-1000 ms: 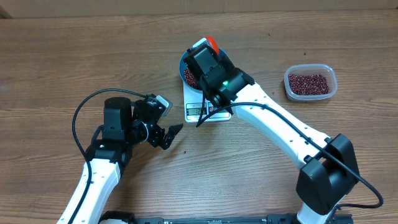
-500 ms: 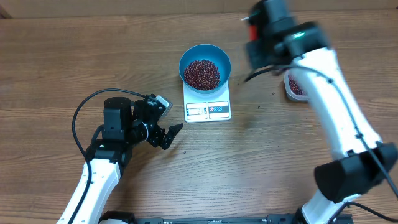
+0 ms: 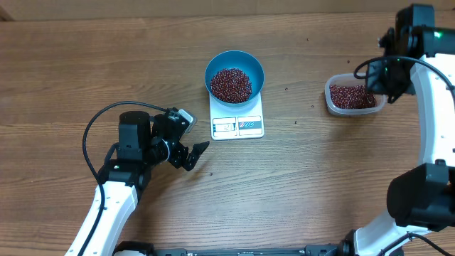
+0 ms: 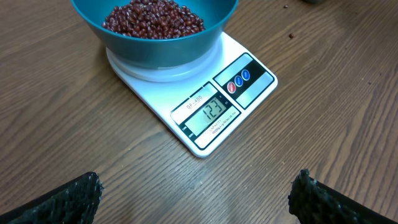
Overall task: Scoop item into bowl and weigh 150g on scale
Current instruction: 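Return the empty scoop to the bean tub with the right gripper, then scoop red beans from the tub and lift the scoop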
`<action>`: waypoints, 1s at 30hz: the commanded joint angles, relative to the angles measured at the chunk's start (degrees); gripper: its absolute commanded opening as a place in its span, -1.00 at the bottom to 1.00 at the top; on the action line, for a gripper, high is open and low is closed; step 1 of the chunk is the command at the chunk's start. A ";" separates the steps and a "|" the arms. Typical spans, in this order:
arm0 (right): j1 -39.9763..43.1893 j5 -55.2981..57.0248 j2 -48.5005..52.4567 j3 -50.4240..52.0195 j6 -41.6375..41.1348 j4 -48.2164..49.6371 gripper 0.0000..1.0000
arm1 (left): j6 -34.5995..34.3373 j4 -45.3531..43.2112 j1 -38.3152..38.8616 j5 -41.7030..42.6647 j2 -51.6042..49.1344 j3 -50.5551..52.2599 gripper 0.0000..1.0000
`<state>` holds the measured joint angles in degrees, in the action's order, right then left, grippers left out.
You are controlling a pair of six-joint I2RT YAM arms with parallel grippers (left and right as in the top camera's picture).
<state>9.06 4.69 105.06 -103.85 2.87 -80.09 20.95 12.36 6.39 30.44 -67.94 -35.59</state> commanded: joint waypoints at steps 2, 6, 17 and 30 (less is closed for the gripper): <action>1.75 -0.31 -0.92 6.69 3.74 4.66 -0.93 | -0.61 -0.15 0.48 0.46 -0.20 -0.15 0.99; 1.84 0.74 0.46 11.19 5.42 9.33 -0.93 | -0.61 -0.15 0.48 0.46 -0.20 -0.15 0.99; 1.84 2.29 4.35 13.92 6.05 16.72 -0.93 | -0.61 -0.15 0.48 0.46 -0.20 -0.15 0.99; 1.77 -1.14 10.75 13.92 6.23 16.87 -0.92 | -0.61 -0.15 0.48 0.46 -0.20 -0.15 1.00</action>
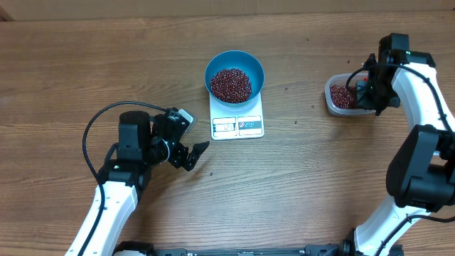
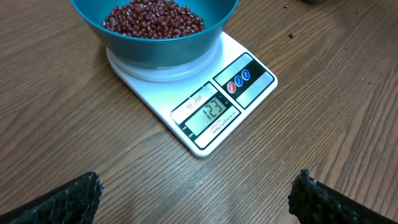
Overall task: Scoop item into bowl and weigh 150g on scale
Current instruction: 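Scoop red beans from the tub and lift the scoop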
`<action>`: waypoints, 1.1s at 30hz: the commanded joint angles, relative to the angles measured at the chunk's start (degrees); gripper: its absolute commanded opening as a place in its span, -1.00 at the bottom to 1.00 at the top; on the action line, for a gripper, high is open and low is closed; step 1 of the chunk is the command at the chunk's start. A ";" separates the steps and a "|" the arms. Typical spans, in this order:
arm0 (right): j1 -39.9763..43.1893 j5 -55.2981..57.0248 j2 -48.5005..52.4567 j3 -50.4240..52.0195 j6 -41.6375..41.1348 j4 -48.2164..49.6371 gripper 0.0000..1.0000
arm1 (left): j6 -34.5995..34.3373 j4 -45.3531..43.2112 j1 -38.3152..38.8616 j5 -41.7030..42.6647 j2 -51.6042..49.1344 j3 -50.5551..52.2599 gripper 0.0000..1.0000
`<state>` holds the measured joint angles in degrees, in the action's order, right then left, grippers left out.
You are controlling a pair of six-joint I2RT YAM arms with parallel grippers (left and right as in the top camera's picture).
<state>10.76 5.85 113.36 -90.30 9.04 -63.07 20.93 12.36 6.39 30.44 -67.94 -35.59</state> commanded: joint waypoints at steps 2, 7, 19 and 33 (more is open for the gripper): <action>0.02 -4.52 2.45 0.37 0.09 -0.09 -0.93 | -0.59 -0.15 0.48 0.46 -0.20 -0.15 0.99; -0.26 -9.66 2.45 0.35 1.64 -0.46 -0.93 | -0.59 -0.15 0.48 0.46 -0.20 -0.15 0.99; -0.26 -15.89 2.45 0.35 4.79 -3.76 -0.93 | -0.59 -0.15 0.48 0.46 -0.20 -0.15 0.99; -0.24 -24.20 2.43 0.22 7.78 -6.54 -0.93 | -0.59 -0.15 0.48 0.46 -0.20 -0.15 0.99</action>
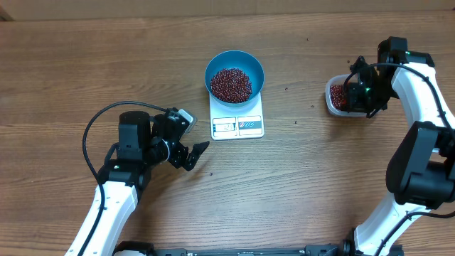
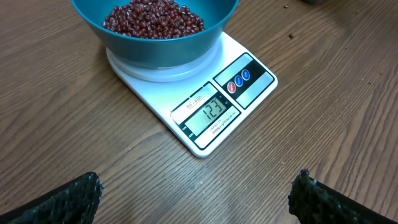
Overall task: Scoop item into bowl and weigh 150g on scale
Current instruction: 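Scoop red beans from the tub and lift the scoop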
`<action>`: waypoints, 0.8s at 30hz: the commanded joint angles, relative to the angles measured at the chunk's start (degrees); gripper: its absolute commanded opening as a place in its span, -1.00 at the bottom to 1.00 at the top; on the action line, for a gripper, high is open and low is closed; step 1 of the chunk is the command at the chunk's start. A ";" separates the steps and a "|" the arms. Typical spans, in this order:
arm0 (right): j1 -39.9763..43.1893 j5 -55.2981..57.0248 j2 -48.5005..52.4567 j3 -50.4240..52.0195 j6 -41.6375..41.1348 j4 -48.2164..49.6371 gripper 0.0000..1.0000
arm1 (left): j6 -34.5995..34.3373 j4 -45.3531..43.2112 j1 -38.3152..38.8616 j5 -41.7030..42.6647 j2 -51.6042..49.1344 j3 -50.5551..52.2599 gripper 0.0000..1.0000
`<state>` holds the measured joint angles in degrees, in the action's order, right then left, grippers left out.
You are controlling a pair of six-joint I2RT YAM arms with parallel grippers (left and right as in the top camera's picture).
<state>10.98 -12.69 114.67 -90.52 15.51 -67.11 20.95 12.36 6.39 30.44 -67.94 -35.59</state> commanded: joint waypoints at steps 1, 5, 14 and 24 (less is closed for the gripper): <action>-0.46 -5.95 1.11 0.44 1.29 -2.69 -0.93 | -0.61 -0.15 0.48 0.46 -0.20 -0.15 0.99; -0.35 -7.17 1.07 -0.61 1.25 -4.04 -0.93 | -0.61 -0.15 0.48 0.46 -0.20 -0.15 0.99; -0.35 -8.90 1.07 -5.31 -0.68 -5.90 -0.93 | -0.61 -0.15 0.48 0.46 -0.20 -0.15 0.99; 3.28 -16.63 1.07 -5.40 -3.41 -6.97 -0.93 | -0.61 -0.15 0.48 0.46 -0.20 -0.15 0.99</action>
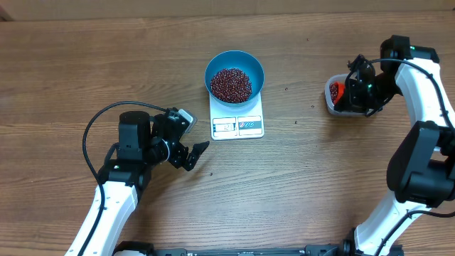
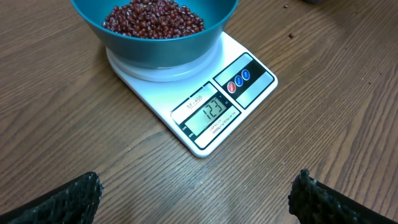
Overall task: Scoop item into bowl and weigh 150g on scale
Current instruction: 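Scoop red beans from the tub and lift the scoop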
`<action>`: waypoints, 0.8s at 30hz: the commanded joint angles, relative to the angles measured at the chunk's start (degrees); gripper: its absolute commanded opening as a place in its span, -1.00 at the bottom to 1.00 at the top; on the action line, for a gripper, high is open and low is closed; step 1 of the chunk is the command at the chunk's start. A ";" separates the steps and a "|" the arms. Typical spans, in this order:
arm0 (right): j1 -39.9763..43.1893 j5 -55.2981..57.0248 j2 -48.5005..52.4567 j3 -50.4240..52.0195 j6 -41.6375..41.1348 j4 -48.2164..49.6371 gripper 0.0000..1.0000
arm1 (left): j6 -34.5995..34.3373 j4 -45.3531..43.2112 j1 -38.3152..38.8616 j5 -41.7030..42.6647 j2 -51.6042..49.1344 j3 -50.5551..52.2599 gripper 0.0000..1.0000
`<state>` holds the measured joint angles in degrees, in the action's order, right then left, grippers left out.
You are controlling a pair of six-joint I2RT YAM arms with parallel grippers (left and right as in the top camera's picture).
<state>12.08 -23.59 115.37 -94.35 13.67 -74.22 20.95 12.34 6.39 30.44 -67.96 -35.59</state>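
A blue bowl [image 1: 234, 65] of red beans [image 2: 153, 17] stands on the white scale [image 1: 237, 125], whose display [image 2: 210, 112] reads 123. At the right, a white container [image 1: 330, 102] of red beans [image 1: 334, 91] is mostly covered by my right gripper [image 1: 353, 89], which is down over it. Whether the right gripper's fingers are open or shut is hidden. My left gripper [image 1: 195, 156] rests open on the table, below and left of the scale. Nothing lies between its fingertips [image 2: 84, 190].
A few stray beans [image 1: 286, 89] lie on the wooden table [image 1: 306, 178] between the scale and the container. The left arm's black cable [image 1: 92, 128] loops over the table at the left.
My right gripper has shifted a little to the left over the container and now hides more of the beans. The left arm is where it was, and the scale still reads 123.
My right gripper was first at the container's right edge with the beans in full view. Then it was over the right part, then near the middle, and now it covers most of the container. The left gripper stayed open and the scale stayed at 123.
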 commanded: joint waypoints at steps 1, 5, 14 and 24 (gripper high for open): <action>2.80 -6.16 0.37 -1.57 -1.92 0.13 -0.93 | -0.61 -0.13 0.48 0.46 -0.17 -0.15 0.99; 6.01 -7.28 0.37 -1.57 -3.61 0.11 -0.93 | -0.61 -0.13 0.48 0.46 -0.17 -0.15 0.99; 12.04 -15.15 0.37 -1.55 0.28 -1.27 -0.93 | -0.61 -0.13 0.48 0.46 -0.17 -0.15 0.99; 18.10 -24.81 0.37 -1.55 9.75 -5.81 -0.93 | -0.61 -0.13 0.48 0.46 -0.17 -0.15 0.99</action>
<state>28.45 -42.68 115.68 -94.39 18.22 -79.26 20.93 12.36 6.39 30.41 -67.94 -35.59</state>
